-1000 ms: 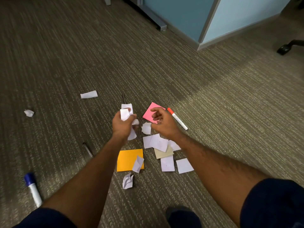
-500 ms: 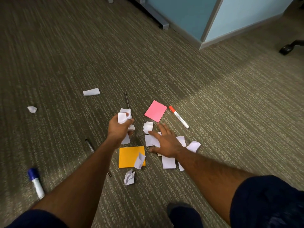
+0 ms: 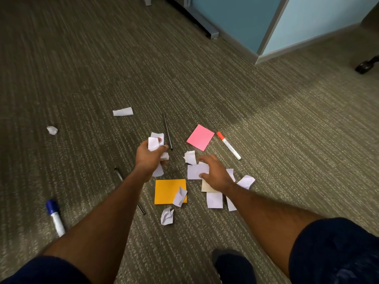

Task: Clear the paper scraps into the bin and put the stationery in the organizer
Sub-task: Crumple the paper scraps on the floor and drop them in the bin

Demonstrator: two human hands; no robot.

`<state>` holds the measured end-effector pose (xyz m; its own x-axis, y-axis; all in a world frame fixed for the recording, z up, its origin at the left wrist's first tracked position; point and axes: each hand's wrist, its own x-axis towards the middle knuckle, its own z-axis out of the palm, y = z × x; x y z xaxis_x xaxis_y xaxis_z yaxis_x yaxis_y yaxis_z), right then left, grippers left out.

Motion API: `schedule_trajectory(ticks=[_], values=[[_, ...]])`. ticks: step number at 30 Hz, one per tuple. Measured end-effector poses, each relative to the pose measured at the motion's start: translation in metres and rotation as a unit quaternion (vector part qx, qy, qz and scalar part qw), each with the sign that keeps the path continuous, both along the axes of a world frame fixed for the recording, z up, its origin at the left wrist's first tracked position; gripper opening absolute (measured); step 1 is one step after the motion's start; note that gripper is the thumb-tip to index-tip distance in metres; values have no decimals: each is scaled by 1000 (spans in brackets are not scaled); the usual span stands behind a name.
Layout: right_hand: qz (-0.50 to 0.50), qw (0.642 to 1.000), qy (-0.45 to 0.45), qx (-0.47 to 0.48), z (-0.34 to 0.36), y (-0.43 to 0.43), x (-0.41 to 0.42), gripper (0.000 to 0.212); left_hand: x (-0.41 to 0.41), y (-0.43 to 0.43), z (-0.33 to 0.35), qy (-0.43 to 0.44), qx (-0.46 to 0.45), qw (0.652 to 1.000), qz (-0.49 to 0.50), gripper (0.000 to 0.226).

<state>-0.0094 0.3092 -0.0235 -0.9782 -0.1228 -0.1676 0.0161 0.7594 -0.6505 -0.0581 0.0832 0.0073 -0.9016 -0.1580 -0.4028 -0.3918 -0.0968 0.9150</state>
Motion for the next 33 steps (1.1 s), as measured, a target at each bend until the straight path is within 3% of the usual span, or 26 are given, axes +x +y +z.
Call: schedule_trajectory(ticks=[9, 15, 18, 26, 33], values=[[-104, 991, -24, -81, 15, 4, -26, 22, 2, -9, 7, 1, 3, 1000, 12, 25], [-225, 952, -75, -195, 19, -7, -44, 27, 4, -16, 9, 1, 1, 1000, 18, 22], [-204, 963, -67, -161, 16, -13, -51, 28, 5, -21, 8, 6, -1, 1000, 21, 18], [-83, 990, -111, -32, 6, -22, -60, 54, 11, -37, 3, 1, -20, 999, 27, 21], [-26, 989, -130, 71, 3, -26, -71, 40, 15, -45, 1, 6, -26, 999, 31, 17]])
